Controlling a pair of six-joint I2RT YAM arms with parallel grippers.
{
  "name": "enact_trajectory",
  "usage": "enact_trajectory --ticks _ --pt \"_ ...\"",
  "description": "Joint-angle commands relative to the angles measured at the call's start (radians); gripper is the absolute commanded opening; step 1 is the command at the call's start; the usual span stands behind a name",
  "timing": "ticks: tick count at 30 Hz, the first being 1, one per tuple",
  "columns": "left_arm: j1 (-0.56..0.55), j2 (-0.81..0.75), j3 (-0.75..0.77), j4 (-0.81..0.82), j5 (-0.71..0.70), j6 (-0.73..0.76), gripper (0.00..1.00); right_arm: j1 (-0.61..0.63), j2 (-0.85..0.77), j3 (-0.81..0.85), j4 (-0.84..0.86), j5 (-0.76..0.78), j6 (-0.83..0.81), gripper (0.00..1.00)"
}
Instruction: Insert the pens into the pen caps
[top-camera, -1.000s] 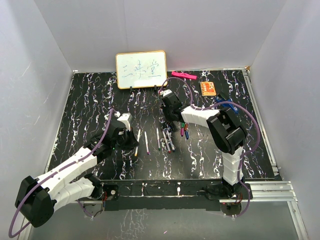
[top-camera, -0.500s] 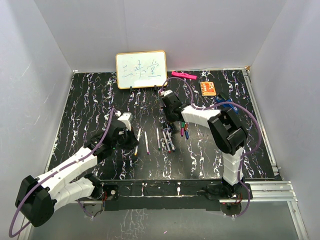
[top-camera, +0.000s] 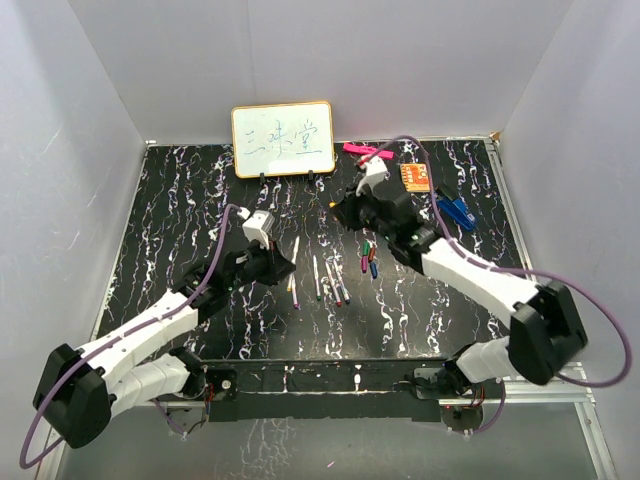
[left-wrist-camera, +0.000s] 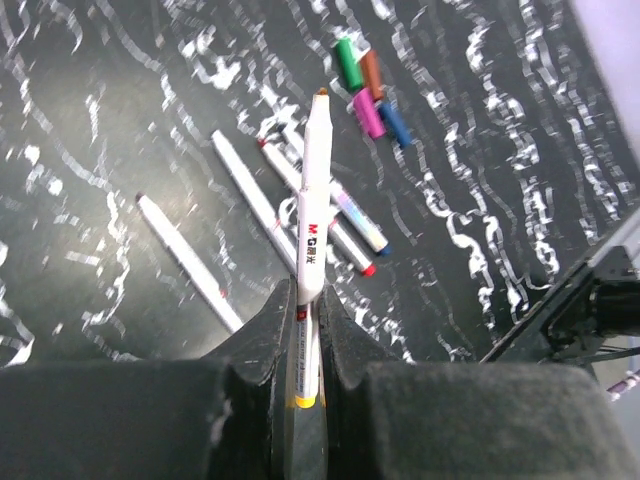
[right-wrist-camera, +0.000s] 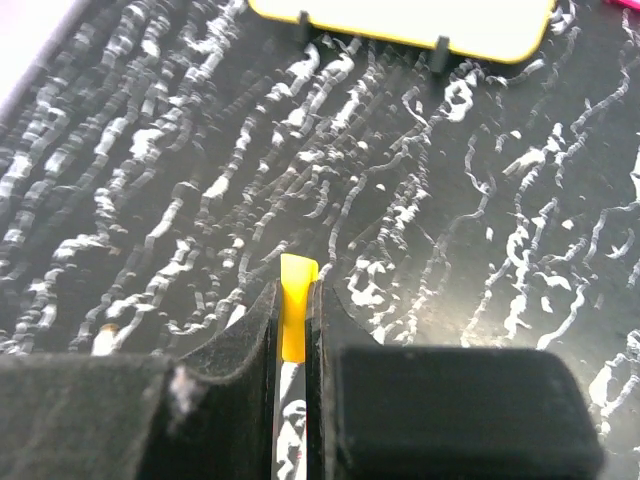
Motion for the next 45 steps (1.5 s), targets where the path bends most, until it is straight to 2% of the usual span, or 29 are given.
enact_trajectory --ticks 1,7,17,30,45 --pt "-0.003 0.01 -0.008 0.239 0.12 -0.003 0.0 -0.003 -0.133 -0.165 0.312 -0.11 0.108 0.0" --pt "-0.003 0.044 -0.048 0.426 0.182 -0.073 0.0 -0.002 -0.262 -0.348 0.543 -0.117 0.188 0.0" --pt "-0.005 0.109 -0.093 0.597 0.259 -0.22 0.0 0.044 -0.323 -0.466 0.82 -0.097 0.221 0.0" --pt "-0.041 0.072 -0.052 0.614 0.295 -0.248 0.0 0.092 -0.239 -0.434 0.948 -0.08 0.202 0.0" --pt "-0.063 0.039 -0.079 0.638 0.267 -0.191 0.0 0.103 -0.226 -0.424 0.946 -0.084 0.196 0.0"
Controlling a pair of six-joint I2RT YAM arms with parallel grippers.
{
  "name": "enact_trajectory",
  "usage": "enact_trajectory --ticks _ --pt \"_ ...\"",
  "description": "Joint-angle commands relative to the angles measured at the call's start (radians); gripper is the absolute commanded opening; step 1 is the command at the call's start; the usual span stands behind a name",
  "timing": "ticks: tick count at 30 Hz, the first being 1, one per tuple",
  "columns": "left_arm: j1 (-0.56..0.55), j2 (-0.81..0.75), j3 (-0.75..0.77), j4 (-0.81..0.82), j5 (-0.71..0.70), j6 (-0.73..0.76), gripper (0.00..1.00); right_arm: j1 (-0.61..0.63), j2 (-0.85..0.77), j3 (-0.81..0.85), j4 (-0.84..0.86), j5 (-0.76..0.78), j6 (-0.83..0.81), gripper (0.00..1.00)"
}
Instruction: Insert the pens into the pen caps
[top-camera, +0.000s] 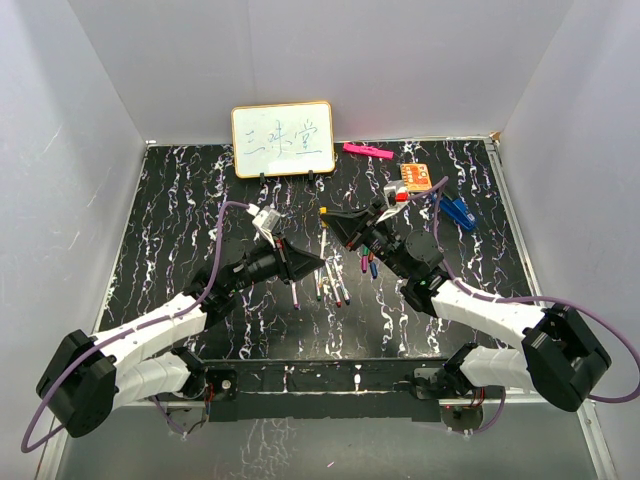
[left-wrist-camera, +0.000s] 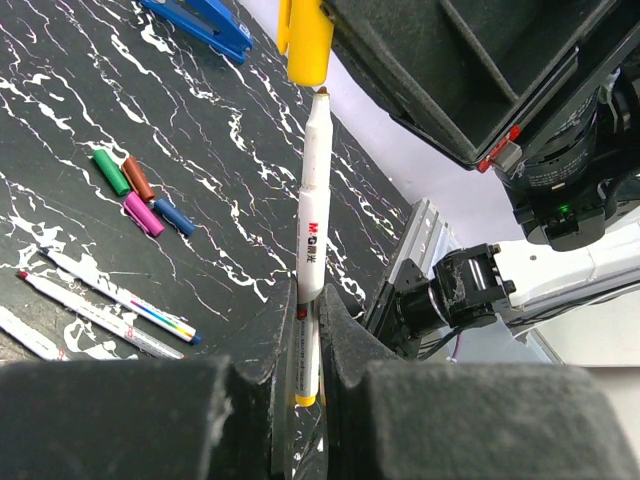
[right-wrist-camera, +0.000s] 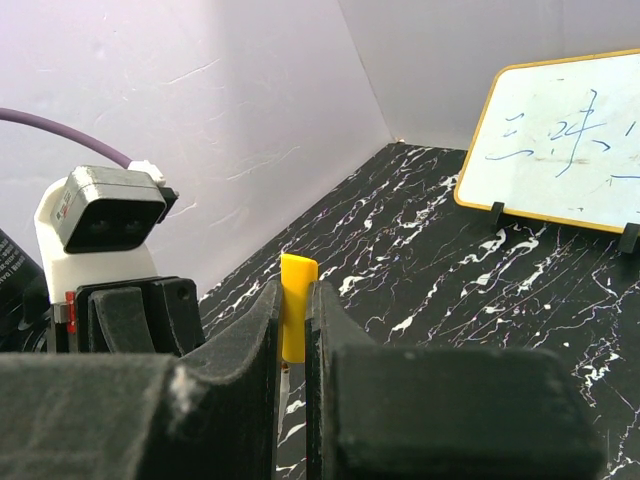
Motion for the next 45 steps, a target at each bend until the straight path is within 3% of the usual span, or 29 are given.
enact_trajectory --ticks 1,45 --pt "-0.007 -0.028 0.009 0.043 -0.009 0.022 0.0 0.009 0.0 0.038 0.069 0.013 -0.01 0.0" --pt "-0.007 -0.046 -0.009 0.091 -0.073 0.039 0.0 0.036 0.028 0.03 0.049 -0.018 0.042 0.0"
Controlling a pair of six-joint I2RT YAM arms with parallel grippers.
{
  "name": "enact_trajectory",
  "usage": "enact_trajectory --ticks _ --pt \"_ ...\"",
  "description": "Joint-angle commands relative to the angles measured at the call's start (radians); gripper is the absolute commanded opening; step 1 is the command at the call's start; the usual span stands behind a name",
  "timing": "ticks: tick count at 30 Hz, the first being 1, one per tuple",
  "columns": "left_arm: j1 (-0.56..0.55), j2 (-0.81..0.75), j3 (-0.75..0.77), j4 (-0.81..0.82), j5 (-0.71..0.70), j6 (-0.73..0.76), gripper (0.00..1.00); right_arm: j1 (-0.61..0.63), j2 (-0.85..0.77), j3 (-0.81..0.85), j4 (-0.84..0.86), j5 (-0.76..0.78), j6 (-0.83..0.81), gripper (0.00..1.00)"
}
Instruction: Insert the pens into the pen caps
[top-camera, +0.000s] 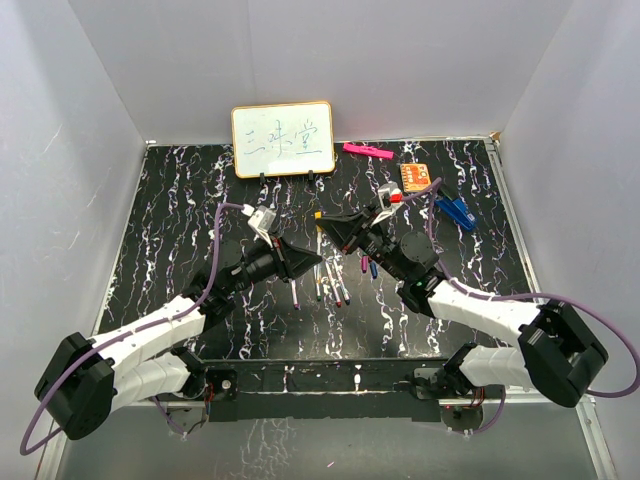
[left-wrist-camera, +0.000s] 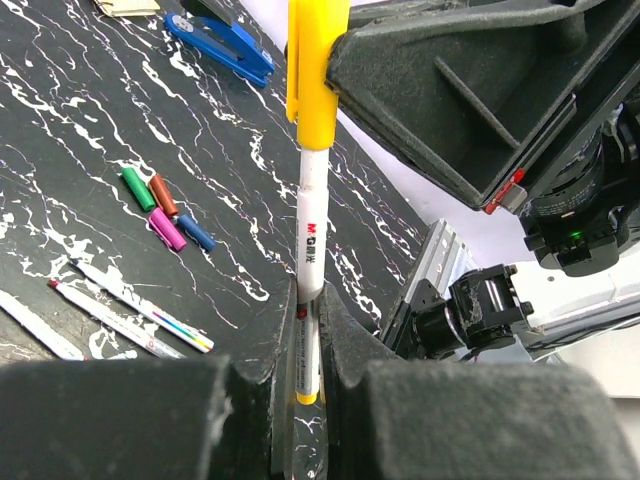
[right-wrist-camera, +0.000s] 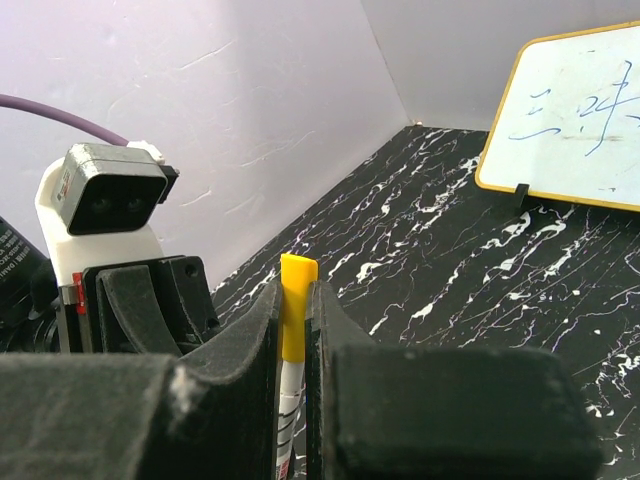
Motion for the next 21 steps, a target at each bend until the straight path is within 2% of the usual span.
enact_trajectory --ticks 1,12,21 --pt "-0.005 -0.03 0.004 0.074 -0.014 0.029 0.0 0.009 0.01 0.029 0.048 -0.013 0.015 0.0" --pt "-0.005 -0.063 -0.028 0.158 -0.116 0.057 0.0 0.014 0.028 0.025 -0.016 -0.076 0.029 0.0" --pt "-0.005 -0.044 -0.038 0.26 -0.115 0.053 0.0 0.022 0.081 0.014 -0.028 -0.147 0.051 0.0"
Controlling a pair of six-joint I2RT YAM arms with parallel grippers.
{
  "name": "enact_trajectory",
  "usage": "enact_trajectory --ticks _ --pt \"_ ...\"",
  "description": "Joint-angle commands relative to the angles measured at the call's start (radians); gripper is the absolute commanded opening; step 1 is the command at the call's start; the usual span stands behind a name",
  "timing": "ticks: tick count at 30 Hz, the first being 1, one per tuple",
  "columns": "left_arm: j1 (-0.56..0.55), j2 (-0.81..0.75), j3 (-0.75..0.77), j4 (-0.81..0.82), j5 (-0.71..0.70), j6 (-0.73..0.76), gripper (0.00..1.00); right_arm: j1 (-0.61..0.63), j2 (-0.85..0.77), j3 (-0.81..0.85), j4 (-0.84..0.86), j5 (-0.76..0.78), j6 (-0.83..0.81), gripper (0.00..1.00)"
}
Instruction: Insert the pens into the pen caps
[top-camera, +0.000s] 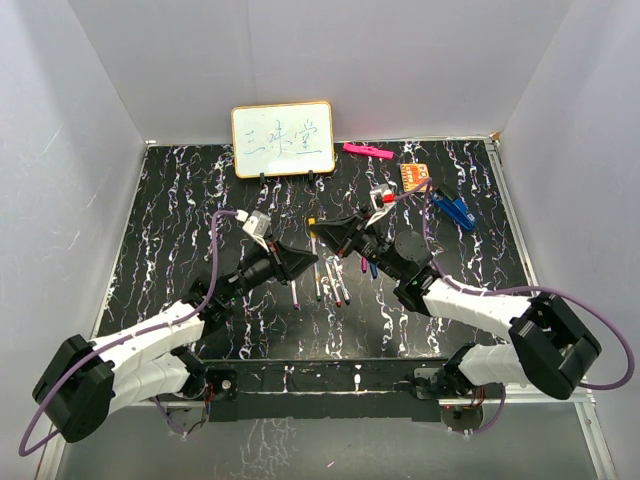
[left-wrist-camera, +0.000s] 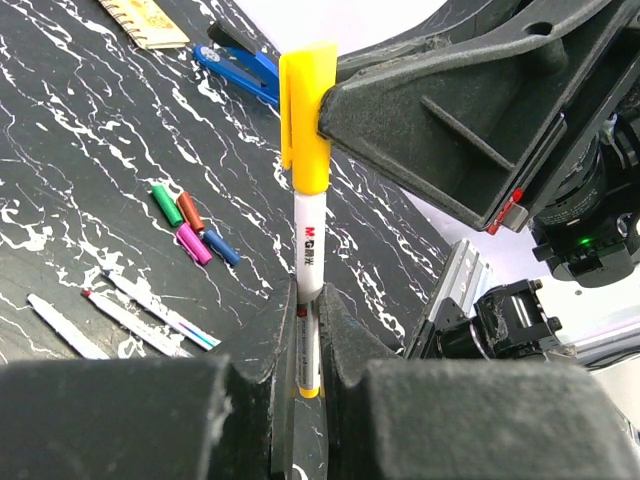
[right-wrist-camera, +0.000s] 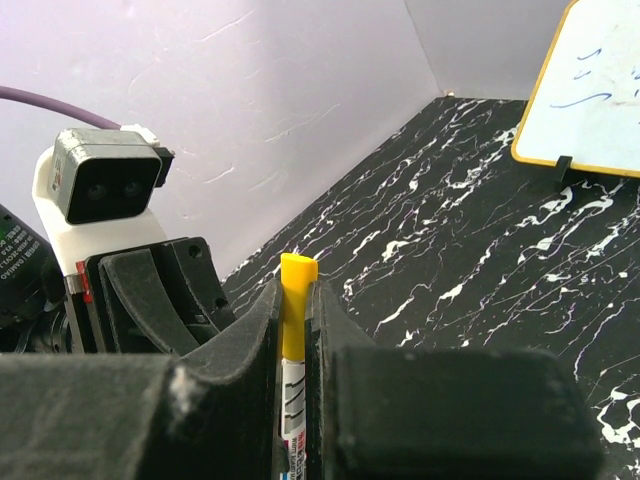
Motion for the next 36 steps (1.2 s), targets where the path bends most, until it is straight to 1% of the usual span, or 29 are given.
enact_trajectory --ticks 1,3,7,12,22,36 --pt "0.0 -0.023 0.025 0.172 -0.026 0.018 0.0 0.018 0.035 0.016 -0.062 -0.08 -0.002 0.0" --pt "0.0 -0.029 0.038 0.142 -0.028 0.031 0.0 0.022 0.042 0.031 -0.112 -0.072 -0.019 0.0" --pt "-0.001 -0.061 0.071 0.028 -0.087 0.075 0.0 0.049 0.046 0.061 -0.228 -0.034 -0.075 0.0" --pt "-0.001 -0.105 0.078 0.011 -0.145 0.108 0.0 0.109 0.042 0.075 -0.352 0.079 -0.139 0.0" --pt "0.0 -0.143 0.09 0.012 -0.175 0.136 0.0 0.159 0.073 0.079 -0.455 0.171 -0.157 0.0" --pt "0.0 -0.178 0.108 -0.033 -0.242 0.194 0.0 0.233 0.12 0.103 -0.544 0.246 -0.167 0.0"
